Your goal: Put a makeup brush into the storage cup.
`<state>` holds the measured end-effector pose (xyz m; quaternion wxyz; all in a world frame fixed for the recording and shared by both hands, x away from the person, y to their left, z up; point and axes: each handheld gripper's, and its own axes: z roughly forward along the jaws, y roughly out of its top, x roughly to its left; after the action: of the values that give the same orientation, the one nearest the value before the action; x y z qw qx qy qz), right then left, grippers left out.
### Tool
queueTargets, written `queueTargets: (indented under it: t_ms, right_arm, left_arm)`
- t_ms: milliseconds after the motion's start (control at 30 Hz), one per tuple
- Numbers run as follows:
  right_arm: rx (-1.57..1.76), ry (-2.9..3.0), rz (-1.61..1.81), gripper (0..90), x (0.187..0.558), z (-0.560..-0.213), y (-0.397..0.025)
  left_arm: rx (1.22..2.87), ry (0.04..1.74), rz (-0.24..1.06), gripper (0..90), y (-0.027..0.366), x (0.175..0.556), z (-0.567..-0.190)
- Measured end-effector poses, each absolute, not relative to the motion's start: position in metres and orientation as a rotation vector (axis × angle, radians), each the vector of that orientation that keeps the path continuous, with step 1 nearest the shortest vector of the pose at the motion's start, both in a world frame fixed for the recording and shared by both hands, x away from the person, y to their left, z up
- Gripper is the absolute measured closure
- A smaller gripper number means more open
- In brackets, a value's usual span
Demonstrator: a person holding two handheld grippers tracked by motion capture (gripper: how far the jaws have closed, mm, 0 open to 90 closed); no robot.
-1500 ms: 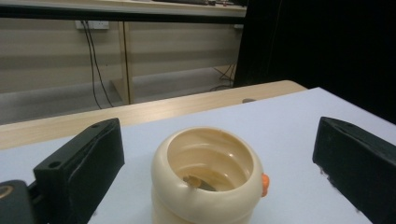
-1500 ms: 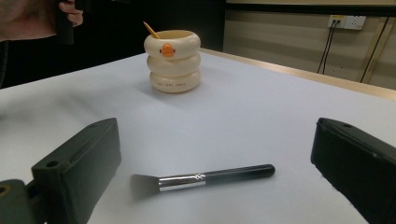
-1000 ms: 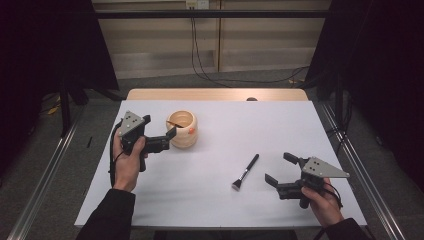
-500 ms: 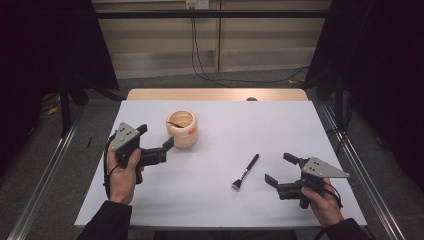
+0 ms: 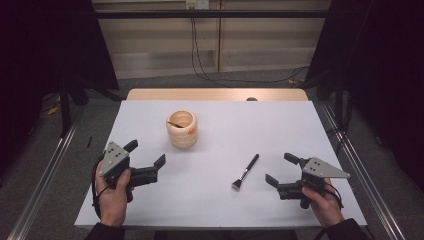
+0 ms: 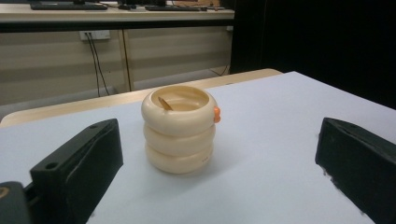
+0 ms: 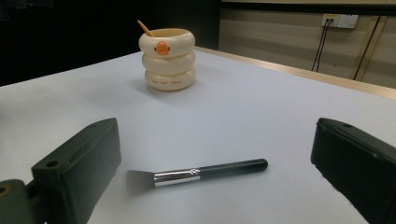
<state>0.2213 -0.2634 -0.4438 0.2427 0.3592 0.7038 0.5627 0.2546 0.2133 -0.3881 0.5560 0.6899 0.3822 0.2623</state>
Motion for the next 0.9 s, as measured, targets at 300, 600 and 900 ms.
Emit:
queueTargets:
  t_ms: [300,600,900]
  right_arm:
    - [0.978,1.931,1.524,1.0,0.221,-0.444,-0.263]
    - [0.997,1.909,1.535,1.1,0.22,-0.444,-0.265]
    - [0.99,1.914,1.529,1.0,0.221,-0.444,-0.264]
  left_arm:
    - [1.587,0.925,0.64,0.9,0.224,0.235,-0.399]
    - [1.536,0.922,0.653,0.6,0.226,0.228,-0.399]
    - [1.554,0.935,0.646,0.7,0.228,0.23,-0.411]
